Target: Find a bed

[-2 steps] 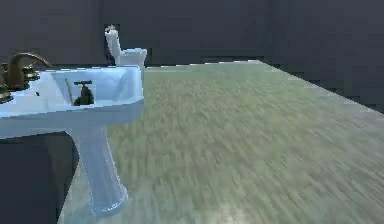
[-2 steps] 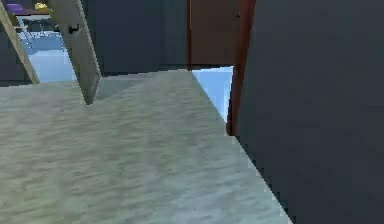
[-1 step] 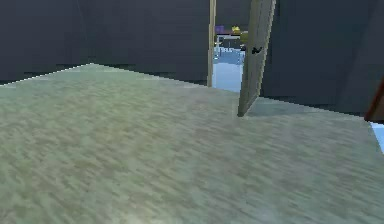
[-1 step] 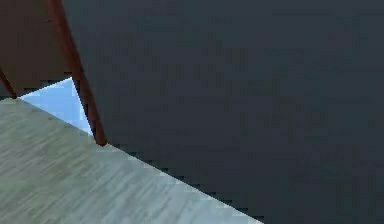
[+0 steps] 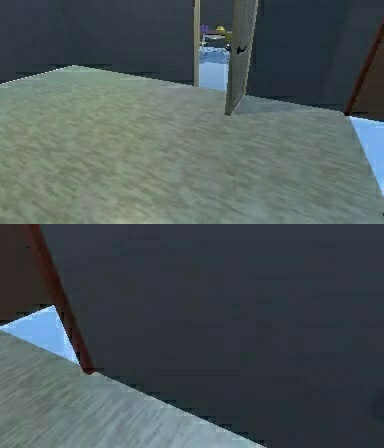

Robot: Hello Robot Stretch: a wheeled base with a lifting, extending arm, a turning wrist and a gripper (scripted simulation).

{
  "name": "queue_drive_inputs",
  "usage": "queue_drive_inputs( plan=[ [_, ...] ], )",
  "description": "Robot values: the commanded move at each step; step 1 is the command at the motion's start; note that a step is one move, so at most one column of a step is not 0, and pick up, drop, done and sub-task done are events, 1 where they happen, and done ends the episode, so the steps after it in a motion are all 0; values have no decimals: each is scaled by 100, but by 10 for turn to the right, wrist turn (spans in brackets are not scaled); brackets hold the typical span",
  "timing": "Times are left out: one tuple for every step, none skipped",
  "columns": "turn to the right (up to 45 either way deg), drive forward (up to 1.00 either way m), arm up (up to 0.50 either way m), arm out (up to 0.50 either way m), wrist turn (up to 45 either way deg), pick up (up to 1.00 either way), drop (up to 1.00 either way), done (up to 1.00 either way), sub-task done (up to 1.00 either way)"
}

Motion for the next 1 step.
queue_drive_inputs(
  plan=[
    [0,100,0,0,0,0,0,0,0]
  ],
)
